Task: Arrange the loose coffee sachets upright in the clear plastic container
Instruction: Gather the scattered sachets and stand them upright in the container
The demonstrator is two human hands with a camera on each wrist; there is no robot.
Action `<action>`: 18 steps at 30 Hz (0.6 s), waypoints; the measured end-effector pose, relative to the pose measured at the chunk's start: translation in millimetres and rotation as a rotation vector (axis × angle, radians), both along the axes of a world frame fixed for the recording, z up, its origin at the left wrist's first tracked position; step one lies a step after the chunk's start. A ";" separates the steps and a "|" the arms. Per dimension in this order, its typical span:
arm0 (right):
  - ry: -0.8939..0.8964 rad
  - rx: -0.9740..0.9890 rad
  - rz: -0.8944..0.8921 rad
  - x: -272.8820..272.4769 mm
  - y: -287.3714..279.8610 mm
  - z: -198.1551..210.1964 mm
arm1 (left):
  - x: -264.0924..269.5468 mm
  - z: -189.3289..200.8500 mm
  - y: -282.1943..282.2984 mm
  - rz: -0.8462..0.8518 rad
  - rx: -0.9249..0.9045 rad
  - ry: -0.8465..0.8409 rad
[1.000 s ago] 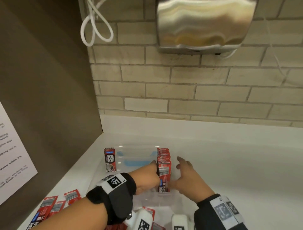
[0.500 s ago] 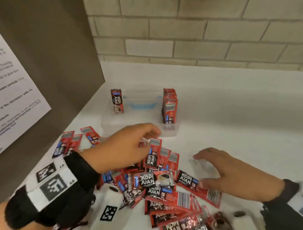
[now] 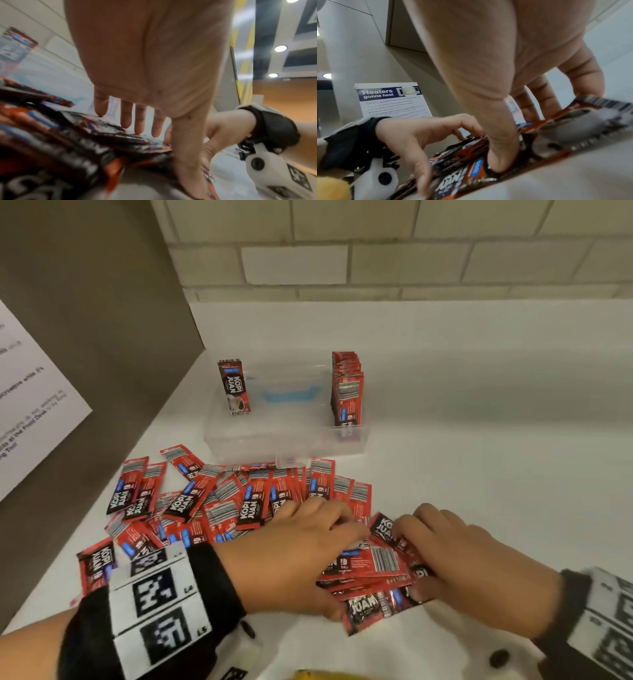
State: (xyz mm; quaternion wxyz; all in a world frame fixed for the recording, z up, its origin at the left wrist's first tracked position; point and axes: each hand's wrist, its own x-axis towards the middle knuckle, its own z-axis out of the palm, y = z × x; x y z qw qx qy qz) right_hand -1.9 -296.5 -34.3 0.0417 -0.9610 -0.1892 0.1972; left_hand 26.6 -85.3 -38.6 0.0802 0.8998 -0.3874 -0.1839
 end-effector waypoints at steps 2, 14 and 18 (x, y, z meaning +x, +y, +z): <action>0.024 0.021 -0.028 5.1 1.7 -1.9 | 5.5 -2.3 -2.6 -0.009 0.002 -0.044; 0.389 0.584 -0.376 39.1 -2.0 -0.1 | 27.5 -2.6 1.4 -0.027 -0.088 -0.100; 0.539 0.879 -0.568 45.3 -9.4 -0.2 | 32.9 6.5 1.7 -0.006 -0.159 -0.134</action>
